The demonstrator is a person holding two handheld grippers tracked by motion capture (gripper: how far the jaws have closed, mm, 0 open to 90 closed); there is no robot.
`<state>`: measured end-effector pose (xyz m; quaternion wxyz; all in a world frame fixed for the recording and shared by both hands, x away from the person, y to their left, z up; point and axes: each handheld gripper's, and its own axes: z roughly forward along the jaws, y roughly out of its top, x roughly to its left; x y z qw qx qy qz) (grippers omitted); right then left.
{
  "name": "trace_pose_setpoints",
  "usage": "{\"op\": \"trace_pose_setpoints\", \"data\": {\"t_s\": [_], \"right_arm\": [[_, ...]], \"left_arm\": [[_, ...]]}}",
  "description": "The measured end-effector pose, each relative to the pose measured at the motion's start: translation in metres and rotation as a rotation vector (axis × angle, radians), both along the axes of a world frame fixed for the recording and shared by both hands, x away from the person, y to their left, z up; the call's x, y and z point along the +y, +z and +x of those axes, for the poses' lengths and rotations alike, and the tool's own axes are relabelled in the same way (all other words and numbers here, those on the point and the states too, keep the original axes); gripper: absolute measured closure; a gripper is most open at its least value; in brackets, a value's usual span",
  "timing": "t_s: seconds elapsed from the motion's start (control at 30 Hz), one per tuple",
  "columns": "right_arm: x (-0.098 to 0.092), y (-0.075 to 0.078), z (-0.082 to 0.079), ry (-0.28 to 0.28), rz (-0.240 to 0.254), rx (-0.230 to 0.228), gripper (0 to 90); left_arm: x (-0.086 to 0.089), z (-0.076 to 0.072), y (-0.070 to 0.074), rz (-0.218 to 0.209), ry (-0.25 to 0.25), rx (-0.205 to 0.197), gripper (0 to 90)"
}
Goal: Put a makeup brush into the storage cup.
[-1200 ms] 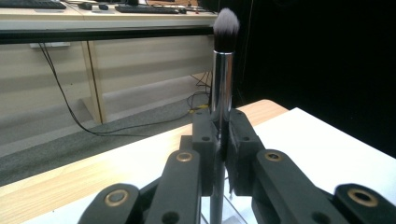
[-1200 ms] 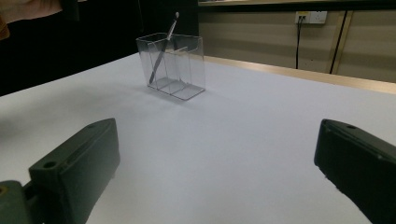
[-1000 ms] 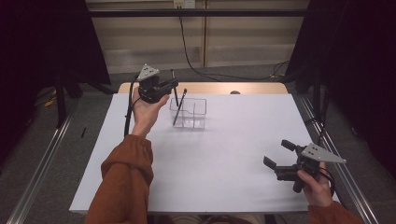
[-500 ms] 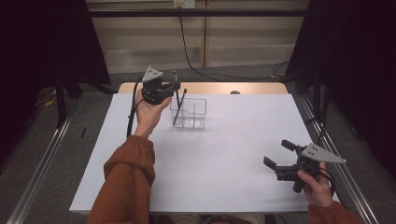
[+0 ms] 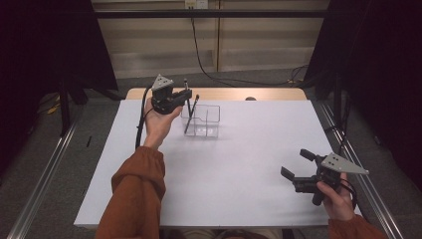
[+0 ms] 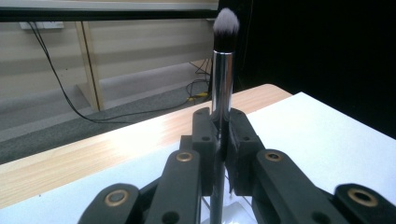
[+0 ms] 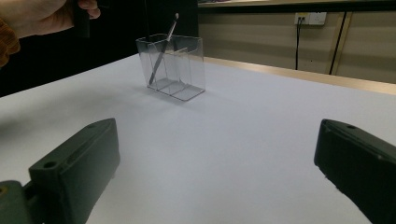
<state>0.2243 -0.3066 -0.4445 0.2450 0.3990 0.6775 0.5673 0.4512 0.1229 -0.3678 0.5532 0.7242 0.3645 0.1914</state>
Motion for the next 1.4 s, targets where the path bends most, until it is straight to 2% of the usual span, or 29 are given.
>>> {"op": "trace_pose_setpoints", "data": {"t_s": [0.37, 1.07, 1.4], "right_arm": [[0.0, 0.0, 0.0, -0.001, 0.001, -0.002, 0.0], [0.001, -0.001, 0.0, 0.003, -0.006, -0.002, 0.0], [0.001, -0.001, 0.0, 0.0, -0.004, -0.003, 0.0]], "left_arm": [[-0.002, 0.001, -0.01, 0.016, -0.001, 0.022, 83.9], [-0.007, 0.002, -0.023, 0.038, -0.009, 0.038, 83.8], [-0.006, 0.002, -0.03, 0.066, -0.005, 0.045, 83.8]]}}
